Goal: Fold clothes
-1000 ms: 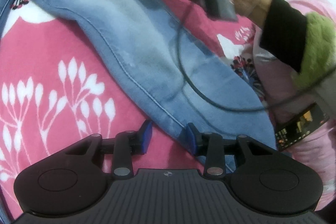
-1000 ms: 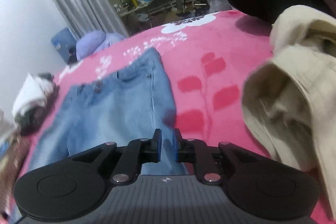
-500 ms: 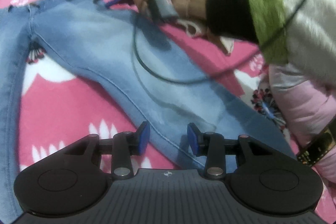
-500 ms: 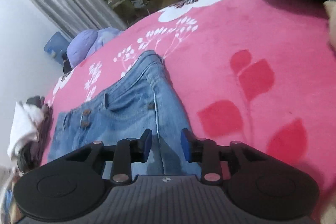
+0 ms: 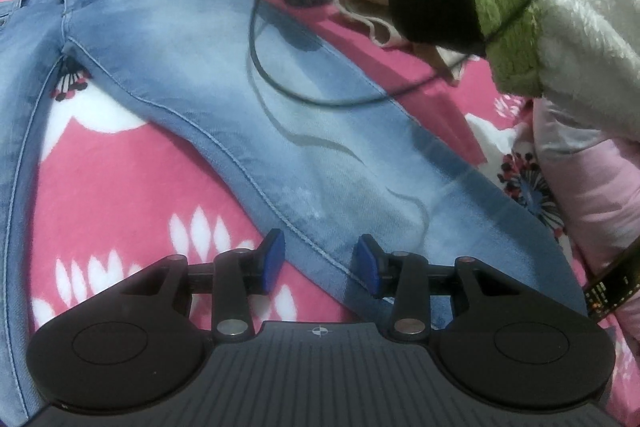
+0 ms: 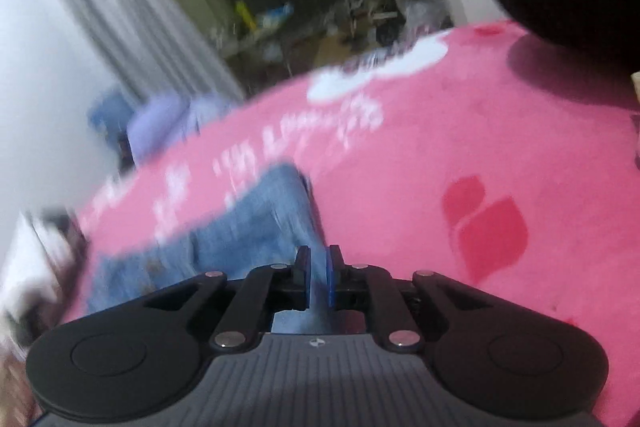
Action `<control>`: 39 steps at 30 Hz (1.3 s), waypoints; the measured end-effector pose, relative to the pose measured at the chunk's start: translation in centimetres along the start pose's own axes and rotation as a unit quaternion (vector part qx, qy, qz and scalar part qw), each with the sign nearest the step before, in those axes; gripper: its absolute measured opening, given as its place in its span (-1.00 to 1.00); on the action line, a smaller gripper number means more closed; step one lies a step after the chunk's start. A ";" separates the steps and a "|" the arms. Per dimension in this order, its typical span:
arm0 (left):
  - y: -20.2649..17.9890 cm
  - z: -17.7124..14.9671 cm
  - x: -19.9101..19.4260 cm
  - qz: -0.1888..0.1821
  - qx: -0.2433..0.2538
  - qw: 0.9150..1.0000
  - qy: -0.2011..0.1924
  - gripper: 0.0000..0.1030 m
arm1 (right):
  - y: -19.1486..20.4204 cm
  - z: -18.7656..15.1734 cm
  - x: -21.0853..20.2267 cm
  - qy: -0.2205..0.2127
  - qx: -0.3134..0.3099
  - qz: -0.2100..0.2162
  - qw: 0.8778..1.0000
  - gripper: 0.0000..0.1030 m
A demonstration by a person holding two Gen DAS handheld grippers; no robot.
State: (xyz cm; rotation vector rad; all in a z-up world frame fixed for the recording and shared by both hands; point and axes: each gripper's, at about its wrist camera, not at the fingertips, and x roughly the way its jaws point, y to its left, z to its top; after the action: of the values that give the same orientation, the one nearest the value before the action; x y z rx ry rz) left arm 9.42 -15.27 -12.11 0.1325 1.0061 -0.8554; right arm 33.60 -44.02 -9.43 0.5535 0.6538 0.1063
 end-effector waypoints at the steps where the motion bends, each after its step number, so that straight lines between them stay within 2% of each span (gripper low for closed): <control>1: 0.0 0.0 0.0 0.000 -0.001 1.000 0.001 -0.22 | 0.0 0.4 0.0 -0.002 0.010 0.012 1.000 -0.81; 3: 0.0 -0.1 0.0 0.001 -0.001 1.000 0.003 -0.21 | 0.2 1.0 1.1 0.022 0.013 0.028 0.999 -0.81; 4: 0.0 -0.1 0.0 0.002 -0.001 1.000 0.005 -0.21 | 0.1 1.0 2.2 0.052 0.019 0.016 0.998 -0.81; 5: 0.0 -0.1 0.0 0.002 -0.001 1.000 0.007 -0.21 | 0.0 0.8 3.4 0.084 0.029 -0.013 0.996 -0.94; 6: 0.0 -0.1 0.1 0.001 -0.001 1.000 0.009 -0.21 | -0.3 0.7 3.5 0.084 0.043 -0.036 0.995 -1.00; 7: 0.0 -0.1 0.1 -0.001 0.000 1.000 0.009 -0.21 | -0.7 0.6 2.8 0.058 0.061 -0.054 0.995 -1.00; 8: 0.1 -0.1 0.1 -0.003 0.000 1.000 0.010 -0.21 | -1.0 0.6 2.1 0.031 0.078 -0.073 0.994 -0.90; 9: 0.2 -0.1 0.0 -0.004 0.000 1.000 0.011 -0.21 | -1.3 0.6 1.2 0.011 0.090 -0.074 0.993 -0.90; 11: 0.4 -0.1 -0.1 -0.009 -0.004 1.000 0.011 -0.21 | -1.1 0.8 -1.0 0.009 0.085 -0.048 0.995 -0.90; 14: 0.8 -0.2 -0.4 -0.018 -0.005 1.000 0.018 -0.20 | 0.2 0.6 -5.5 0.013 0.063 -0.020 0.998 -0.89; 18: 1.0 -0.1 -1.7 -0.032 0.013 0.999 0.025 -0.19 | 2.0 -0.8 -13.8 0.025 0.050 0.025 0.998 -0.86; 22: 0.2 -0.9 -4.3 -0.075 0.066 0.995 -0.023 -0.16 | 3.8 -4.4 -24.9 0.028 0.039 0.038 0.998 -0.75; 24: -0.7 -1.7 -4.7 -0.113 0.090 0.989 -0.025 -0.13 | 4.9 -6.1 -30.2 0.030 0.024 0.017 0.999 -0.67; 27: -3.1 -3.3 -4.4 -0.165 0.144 0.976 -0.004 -0.13 | 7.2 -9.8 -36.9 0.066 -0.018 -0.037 0.997 -0.63; 28: -4.0 -3.9 -4.2 -0.181 0.161 0.970 -0.001 -0.13 | 7.7 -11.1 -38.7 0.081 -0.030 -0.051 0.995 -0.59; 29: -4.9 -4.4 -4.0 -0.198 0.178 0.964 0.003 -0.13 | 8.0 -12.5 -40.1 0.097 -0.035 -0.061 0.993 -0.46; 32: -6.7 -5.6 -3.1 -0.232 0.212 0.949 0.009 -0.13 | 7.6 -17.6 -43.8 0.142 -0.022 -0.113 0.983 -0.42; 33: -7.2 -5.9 -2.7 -0.241 0.220 0.945 0.011 -0.12 | 7.1 -19.5 -44.8 0.155 -0.003 -0.131 0.979 -0.42; 35: -7.9 -6.4 -2.0 -0.254 0.232 0.939 0.015 -0.12 | 4.9 -23.6 -47.1 0.165 0.074 -0.173 0.968 -0.40; 37: -8.4 -6.6 -1.4 -0.264 0.238 0.935 0.020 -0.12 | 2.5 -27.8 -49.7 0.167 0.157 -0.216 0.949 -0.37; 39: -9.0 -6.7 -0.7 -0.272 0.244 0.930 0.026 -0.12 | 0.4 -31.7 -52.2 0.150 0.234 -0.250 0.927 -0.30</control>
State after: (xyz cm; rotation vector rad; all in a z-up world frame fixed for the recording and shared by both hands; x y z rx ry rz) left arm -1.49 -17.87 -12.81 0.3086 0.8689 -1.6156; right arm -26.93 -43.01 -1.37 0.8185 1.1156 -0.4673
